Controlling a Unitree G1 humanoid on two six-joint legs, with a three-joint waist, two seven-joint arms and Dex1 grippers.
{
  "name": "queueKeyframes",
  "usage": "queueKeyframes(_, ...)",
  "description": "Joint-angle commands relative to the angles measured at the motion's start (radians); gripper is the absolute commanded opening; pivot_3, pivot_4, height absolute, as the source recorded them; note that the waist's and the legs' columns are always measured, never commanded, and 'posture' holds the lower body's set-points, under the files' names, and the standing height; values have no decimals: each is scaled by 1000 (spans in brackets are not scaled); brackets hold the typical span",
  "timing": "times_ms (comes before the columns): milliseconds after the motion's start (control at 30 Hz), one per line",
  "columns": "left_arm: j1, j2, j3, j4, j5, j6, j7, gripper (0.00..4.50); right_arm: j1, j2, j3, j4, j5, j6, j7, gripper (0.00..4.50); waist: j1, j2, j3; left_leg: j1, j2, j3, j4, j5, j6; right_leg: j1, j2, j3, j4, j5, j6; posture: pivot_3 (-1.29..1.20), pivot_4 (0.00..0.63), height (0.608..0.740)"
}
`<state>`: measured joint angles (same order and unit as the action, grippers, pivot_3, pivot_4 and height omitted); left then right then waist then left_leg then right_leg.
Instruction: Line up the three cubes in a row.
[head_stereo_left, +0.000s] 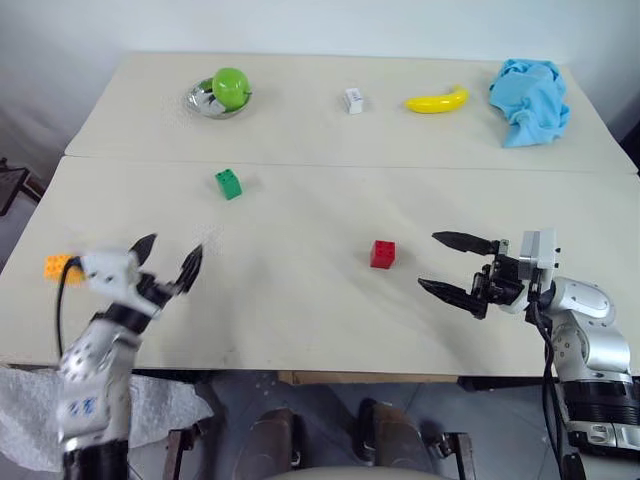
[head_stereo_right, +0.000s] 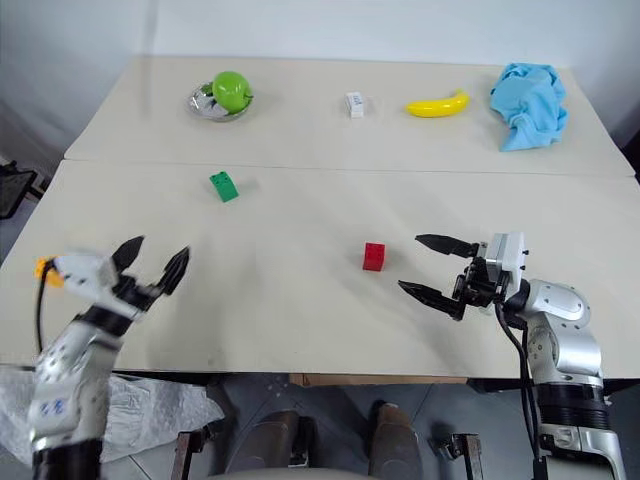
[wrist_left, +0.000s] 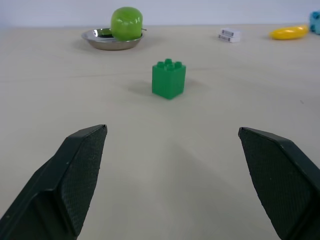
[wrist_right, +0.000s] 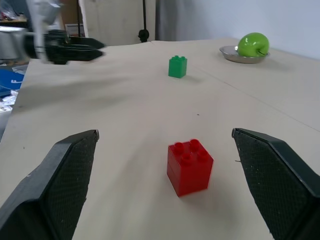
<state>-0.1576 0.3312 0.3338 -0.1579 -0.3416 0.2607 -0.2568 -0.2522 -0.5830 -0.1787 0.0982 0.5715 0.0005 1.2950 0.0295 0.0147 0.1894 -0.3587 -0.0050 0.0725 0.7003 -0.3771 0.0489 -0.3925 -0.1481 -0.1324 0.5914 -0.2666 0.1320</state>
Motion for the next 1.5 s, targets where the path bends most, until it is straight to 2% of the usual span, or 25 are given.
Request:
queueKeyframes(33, -152, -30, -70, 57, 89, 124, 158, 4500, -4, 5, 4, -51, 10, 1, -7, 4473, -2, -1, 0, 0, -1, 0, 0, 0, 0, 0, 0, 0, 0, 0, 0, 0, 150, 740)
queueKeyframes(200, -374, -119, -151, 245, 206, 207, 336, 4500, -7, 9, 22, -79, 13, 13, -21, 4473, -3, -2, 0, 0, -1, 1, 0, 0, 1, 0, 1, -1, -1, 0, 1, 0, 150, 740)
queueKeyframes(433, -500, -251, -148, 396, 254, 108, 490, 4500, 16, 18, 30, -125, 17, 30, -47, 4473, -1, -3, 1, -1, 1, 1, 0, 1, 0, 0, 3, -1, -2, 0, 1, 0, 150, 740)
queueKeyframes(633, -598, -310, -114, 543, 246, 40, 571, 4500, 22, 20, 34, -138, 20, 42, -60, 4473, 9, -4, 1, -2, 0, 1, 1, 1, 0, 0, 2, 0, -3, 1, 2, 0, 150, 740)
queueKeyframes(1100, -758, -295, -50, 838, 223, -123, 617, 4500, 25, 33, 34, -145, 18, 39, -87, 4473, 19, -4, 1, -2, 0, 1, 1, 1, 0, 0, 3, -1, -3, 1, 3, 0, 150, 740)
queueKeyframes(1233, -768, -289, -49, 859, 217, -144, 606, 3604, 30, 36, 30, -146, 16, 33, -97, 4500, 19, -4, 1, -2, 0, 1, 1, 1, 0, 0, 3, -1, -3, 1, 3, 0, 150, 740)
queueKeyframes(1433, -768, -275, -52, 866, 211, -137, 574, 1647, 34, 39, 29, -147, 14, 25, -107, 4500, 19, -4, 1, -2, 0, 1, 1, 1, 0, 0, 3, -1, -3, 1, 3, 0, 150, 740)
queueKeyframes(1500, -750, -254, -68, 837, 214, -125, 524, 1515, 40, 39, 27, -151, 14, 24, -111, 4500, 19, -4, 1, -2, 0, 1, 1, 1, 0, 0, 3, -1, -3, 1, 3, 0, 150, 740)
